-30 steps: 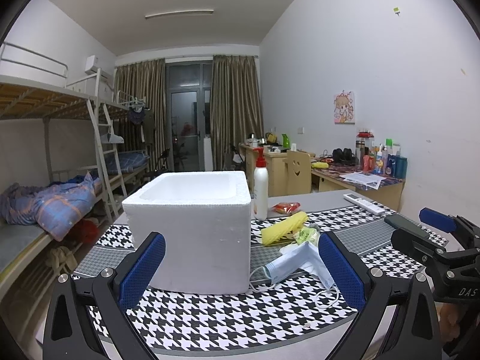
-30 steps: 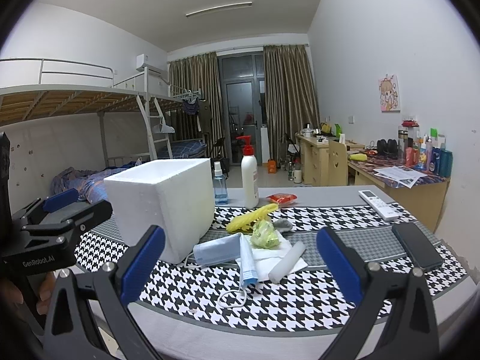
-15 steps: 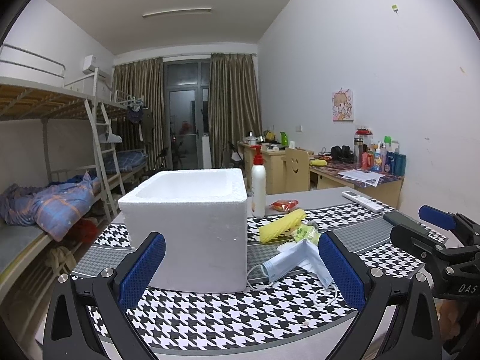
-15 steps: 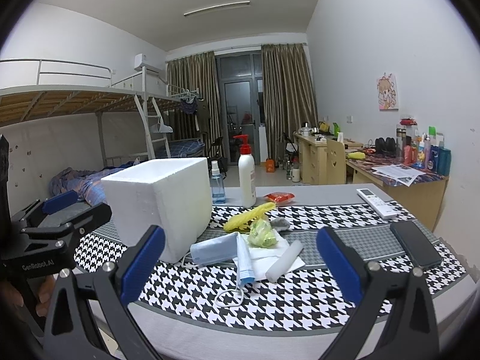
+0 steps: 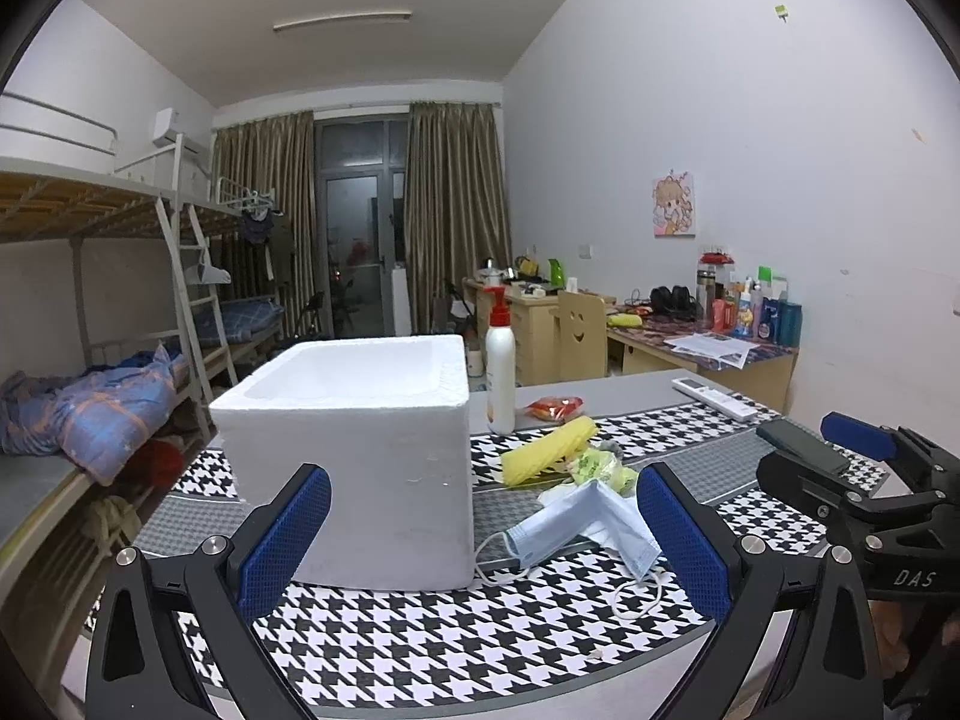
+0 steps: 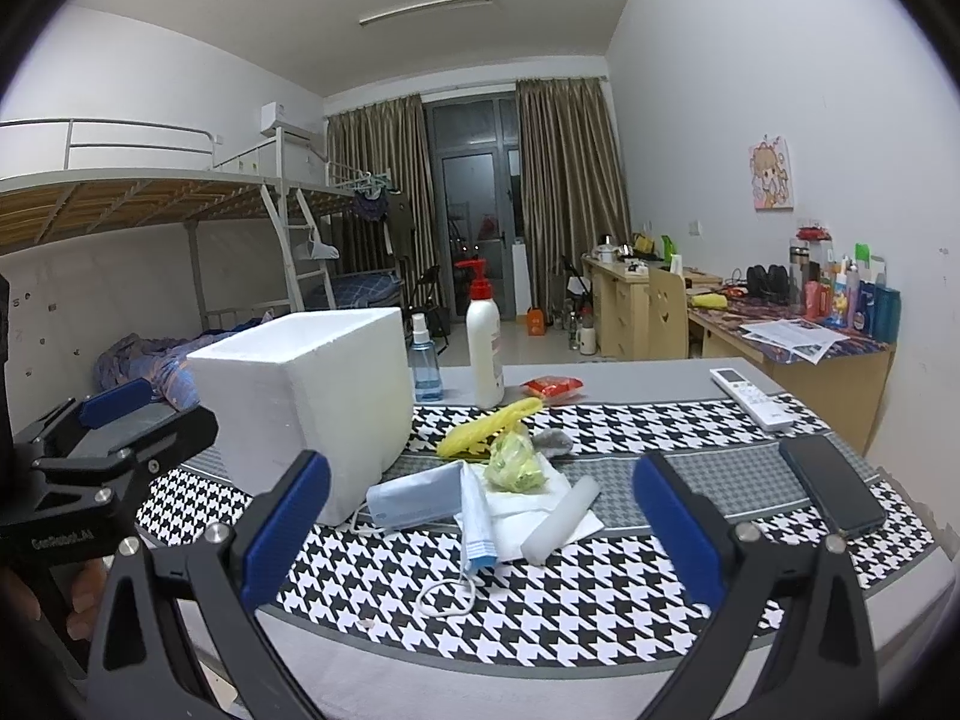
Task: Organize soft objects
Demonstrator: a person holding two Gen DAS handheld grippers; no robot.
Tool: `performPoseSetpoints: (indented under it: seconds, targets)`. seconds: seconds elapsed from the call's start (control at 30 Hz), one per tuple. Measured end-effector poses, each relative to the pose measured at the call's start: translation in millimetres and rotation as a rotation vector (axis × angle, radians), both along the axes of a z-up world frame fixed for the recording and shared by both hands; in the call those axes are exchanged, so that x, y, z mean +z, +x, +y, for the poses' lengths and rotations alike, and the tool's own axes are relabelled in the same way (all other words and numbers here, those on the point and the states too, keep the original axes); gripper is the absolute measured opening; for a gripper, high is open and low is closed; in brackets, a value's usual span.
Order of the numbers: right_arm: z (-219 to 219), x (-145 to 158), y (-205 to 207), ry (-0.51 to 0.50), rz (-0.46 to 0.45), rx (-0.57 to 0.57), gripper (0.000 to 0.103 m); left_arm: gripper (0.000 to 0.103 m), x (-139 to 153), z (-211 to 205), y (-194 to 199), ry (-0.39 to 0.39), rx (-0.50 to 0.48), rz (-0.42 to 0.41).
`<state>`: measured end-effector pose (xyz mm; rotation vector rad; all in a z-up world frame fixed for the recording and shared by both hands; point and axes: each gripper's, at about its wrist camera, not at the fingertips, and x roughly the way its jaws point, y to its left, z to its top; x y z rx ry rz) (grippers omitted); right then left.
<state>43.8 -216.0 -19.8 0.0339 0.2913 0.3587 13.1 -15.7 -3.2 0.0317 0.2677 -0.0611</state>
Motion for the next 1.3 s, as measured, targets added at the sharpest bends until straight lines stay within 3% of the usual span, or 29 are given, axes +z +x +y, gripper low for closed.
performPoseSetpoints:
  seconds: [1.3]
  targets:
    - [-38.2,-26.5,72.9,-0.021,0.137,-0.081,0.102,0.099,-27.0,-60.8,68.4,0.071,-0.165,0.194]
